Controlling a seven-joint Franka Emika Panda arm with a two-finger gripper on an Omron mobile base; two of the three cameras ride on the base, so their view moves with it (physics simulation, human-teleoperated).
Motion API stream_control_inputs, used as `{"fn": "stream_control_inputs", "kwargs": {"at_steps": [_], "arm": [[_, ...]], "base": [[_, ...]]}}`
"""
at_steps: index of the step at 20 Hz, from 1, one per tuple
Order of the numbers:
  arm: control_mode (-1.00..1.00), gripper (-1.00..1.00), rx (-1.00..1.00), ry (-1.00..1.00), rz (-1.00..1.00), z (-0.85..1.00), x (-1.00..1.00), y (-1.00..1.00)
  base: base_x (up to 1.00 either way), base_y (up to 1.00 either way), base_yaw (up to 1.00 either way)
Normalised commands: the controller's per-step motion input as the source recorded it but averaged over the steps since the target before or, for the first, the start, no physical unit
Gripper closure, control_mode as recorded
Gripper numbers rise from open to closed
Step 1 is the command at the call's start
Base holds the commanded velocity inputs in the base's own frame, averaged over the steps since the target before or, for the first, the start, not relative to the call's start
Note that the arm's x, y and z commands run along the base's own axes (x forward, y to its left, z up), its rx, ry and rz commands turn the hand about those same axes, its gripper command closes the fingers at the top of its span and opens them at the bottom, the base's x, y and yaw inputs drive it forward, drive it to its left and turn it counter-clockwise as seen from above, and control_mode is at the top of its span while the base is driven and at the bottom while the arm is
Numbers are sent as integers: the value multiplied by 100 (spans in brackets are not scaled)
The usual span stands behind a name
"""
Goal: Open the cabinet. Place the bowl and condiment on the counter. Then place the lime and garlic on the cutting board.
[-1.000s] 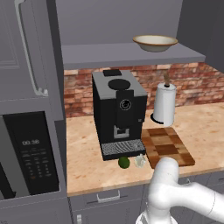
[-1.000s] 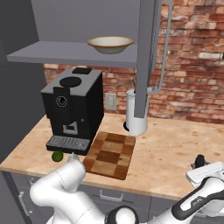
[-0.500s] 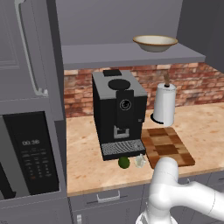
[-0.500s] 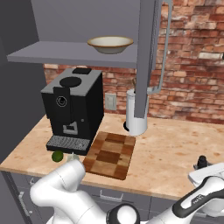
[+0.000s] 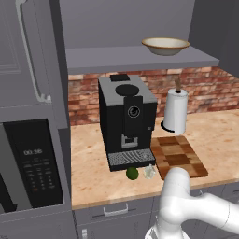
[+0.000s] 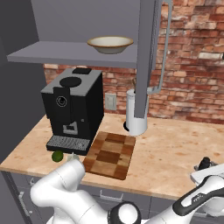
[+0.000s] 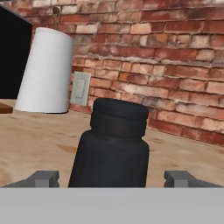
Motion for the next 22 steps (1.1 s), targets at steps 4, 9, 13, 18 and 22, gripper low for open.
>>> {"fn": "stream_control_inputs", "kwargs": {"at_steps": [4,9,13,18,22], "arm": [[-100,-100,0,0,0,-24,0,-27],[-100,-100,0,-9,0,10,-20,-8],[-100,-100,0,-18,0,34,-78,0],[-100,-100,0,-17,-4,43,-72,12],[-100,-100,-7,-13,-8,41,-55,49]], "base": [[0,0,0],[0,0,0],[0,0,0],[0,0,0],[0,0,0]]}}
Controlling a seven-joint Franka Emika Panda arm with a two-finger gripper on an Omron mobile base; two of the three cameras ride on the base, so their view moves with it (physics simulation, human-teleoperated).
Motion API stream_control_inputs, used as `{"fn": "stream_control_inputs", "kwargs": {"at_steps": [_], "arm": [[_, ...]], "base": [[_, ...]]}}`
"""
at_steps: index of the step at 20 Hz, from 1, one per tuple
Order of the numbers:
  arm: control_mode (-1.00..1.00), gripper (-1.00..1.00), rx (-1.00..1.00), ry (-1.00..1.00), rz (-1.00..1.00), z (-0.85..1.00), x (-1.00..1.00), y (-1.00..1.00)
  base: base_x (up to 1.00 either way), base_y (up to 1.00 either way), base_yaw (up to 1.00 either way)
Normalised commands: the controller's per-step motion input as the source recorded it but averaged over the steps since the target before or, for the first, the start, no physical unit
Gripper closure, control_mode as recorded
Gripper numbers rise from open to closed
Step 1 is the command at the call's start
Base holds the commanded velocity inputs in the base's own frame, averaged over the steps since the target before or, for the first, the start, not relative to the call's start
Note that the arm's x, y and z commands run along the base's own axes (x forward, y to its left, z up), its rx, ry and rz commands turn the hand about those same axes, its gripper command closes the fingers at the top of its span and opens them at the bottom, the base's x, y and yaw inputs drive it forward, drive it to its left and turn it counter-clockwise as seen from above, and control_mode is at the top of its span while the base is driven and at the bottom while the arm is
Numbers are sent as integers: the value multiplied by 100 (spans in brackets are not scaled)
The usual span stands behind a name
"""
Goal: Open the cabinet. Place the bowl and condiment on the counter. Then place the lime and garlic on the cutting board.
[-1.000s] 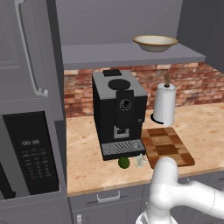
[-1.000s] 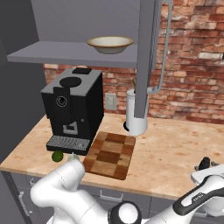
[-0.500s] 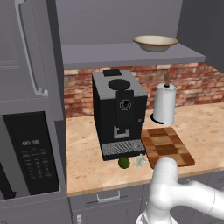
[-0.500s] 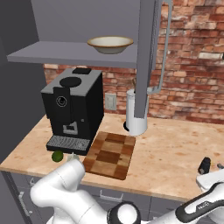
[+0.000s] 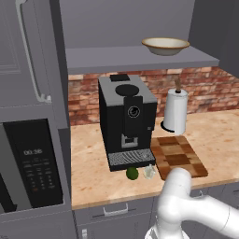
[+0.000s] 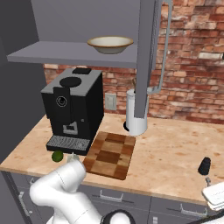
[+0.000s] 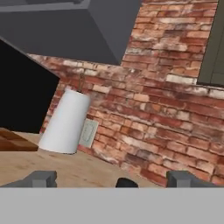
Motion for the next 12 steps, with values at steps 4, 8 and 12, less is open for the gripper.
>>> {"fn": "stream_control_inputs", "kwargs": {"at_steps": [4,8,12], "arm": [[-100,-100,-16,-12,-7,33,-52,80],[-100,-100,-25,-8,-6,18,-42,100],[-100,-100,-28,-2,-6,22,-24,100]], "base": [[0,0,0],[0,0,0],[0,0,0]]}}
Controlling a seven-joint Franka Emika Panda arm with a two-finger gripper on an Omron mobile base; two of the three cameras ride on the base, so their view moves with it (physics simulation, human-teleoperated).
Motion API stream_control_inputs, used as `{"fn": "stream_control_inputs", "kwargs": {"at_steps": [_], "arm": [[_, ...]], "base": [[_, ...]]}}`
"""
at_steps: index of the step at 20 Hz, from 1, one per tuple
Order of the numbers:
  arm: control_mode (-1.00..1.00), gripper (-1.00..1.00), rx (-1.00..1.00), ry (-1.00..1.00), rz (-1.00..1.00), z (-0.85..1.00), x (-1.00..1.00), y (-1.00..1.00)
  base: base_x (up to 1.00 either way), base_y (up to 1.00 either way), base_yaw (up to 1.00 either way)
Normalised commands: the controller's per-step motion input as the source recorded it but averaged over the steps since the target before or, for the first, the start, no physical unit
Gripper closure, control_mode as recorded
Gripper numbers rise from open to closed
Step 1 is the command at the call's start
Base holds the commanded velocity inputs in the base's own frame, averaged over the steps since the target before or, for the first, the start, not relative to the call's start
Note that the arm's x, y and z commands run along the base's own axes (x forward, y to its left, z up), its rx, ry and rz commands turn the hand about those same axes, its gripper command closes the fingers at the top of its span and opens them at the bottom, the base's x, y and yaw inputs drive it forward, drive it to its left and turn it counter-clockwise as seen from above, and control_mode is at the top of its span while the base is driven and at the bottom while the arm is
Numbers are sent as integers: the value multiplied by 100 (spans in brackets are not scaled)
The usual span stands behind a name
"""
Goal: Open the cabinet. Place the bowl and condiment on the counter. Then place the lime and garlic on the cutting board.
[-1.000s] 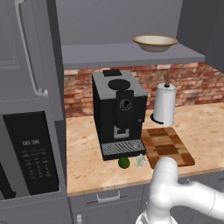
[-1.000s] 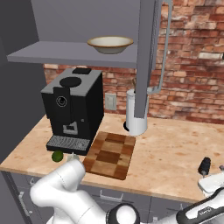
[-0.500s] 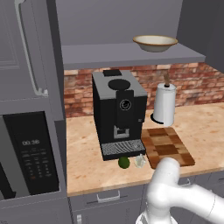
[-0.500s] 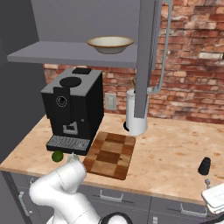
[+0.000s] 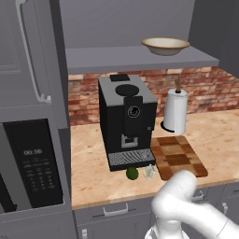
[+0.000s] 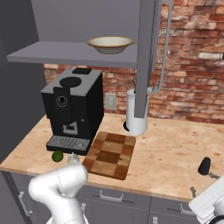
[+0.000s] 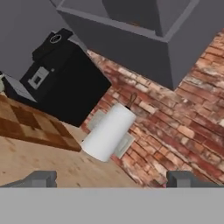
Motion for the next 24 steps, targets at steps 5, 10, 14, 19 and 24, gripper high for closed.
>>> {"fn": "stream_control_inputs", "kwargs": {"at_steps": [5,10,14,19,24], "arm": [[-100,-100,-31,0,-8,34,-3,100],[-100,-100,-29,0,-10,41,-10,97],[-100,-100,-25,0,-8,38,-8,87],[-100,-100,-26,0,-5,44,0,91],[-100,-100,-22,0,-2,55,0,65]], "base": [[0,0,0],[0,0,0],[0,0,0],[0,0,0],[0,0,0]]}}
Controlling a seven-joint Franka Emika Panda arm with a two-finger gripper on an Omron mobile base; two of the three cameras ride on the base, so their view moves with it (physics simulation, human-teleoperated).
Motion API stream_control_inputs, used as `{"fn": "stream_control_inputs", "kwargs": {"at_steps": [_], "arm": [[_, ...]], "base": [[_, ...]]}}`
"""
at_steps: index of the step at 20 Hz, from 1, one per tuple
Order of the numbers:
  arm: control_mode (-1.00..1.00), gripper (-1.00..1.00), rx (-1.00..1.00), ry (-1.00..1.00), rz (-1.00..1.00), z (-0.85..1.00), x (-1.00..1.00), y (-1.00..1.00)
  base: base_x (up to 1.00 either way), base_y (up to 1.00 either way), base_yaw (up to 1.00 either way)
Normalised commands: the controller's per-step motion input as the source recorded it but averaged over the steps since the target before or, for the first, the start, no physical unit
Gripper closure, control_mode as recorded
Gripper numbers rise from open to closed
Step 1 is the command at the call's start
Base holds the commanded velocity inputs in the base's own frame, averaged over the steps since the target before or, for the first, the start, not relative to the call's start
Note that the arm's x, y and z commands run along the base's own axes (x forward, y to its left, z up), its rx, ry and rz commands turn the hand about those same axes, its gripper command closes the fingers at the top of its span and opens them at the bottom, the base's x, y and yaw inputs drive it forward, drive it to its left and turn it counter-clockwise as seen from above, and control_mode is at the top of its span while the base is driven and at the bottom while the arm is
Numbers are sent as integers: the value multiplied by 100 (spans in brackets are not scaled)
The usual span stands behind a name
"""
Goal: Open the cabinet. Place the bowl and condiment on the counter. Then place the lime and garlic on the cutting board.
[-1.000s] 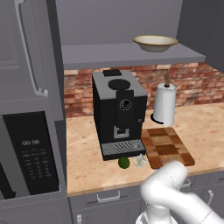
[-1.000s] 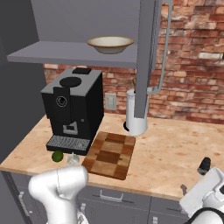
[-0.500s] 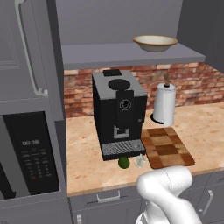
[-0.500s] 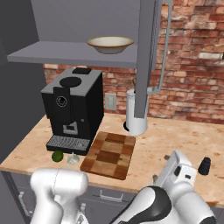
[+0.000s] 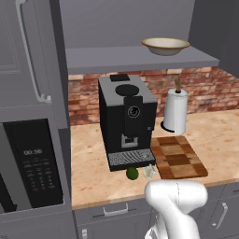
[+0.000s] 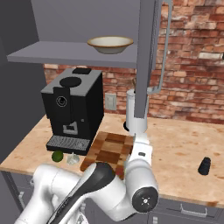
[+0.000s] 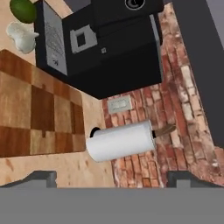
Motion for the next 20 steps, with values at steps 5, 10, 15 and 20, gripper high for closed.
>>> {"fn": "stream_control_inputs", "kwargs": {"at_steps": [5,10,15,20], "arm": [[-100,-100,-10,0,0,72,-4,42],[-100,-100,4,0,-1,63,-25,13],[-100,-100,3,0,0,54,-28,13],[-100,-100,0,0,0,33,-6,36]], "base": [[0,0,0],[0,0,0],[0,0,0],[0,0,0]]}}
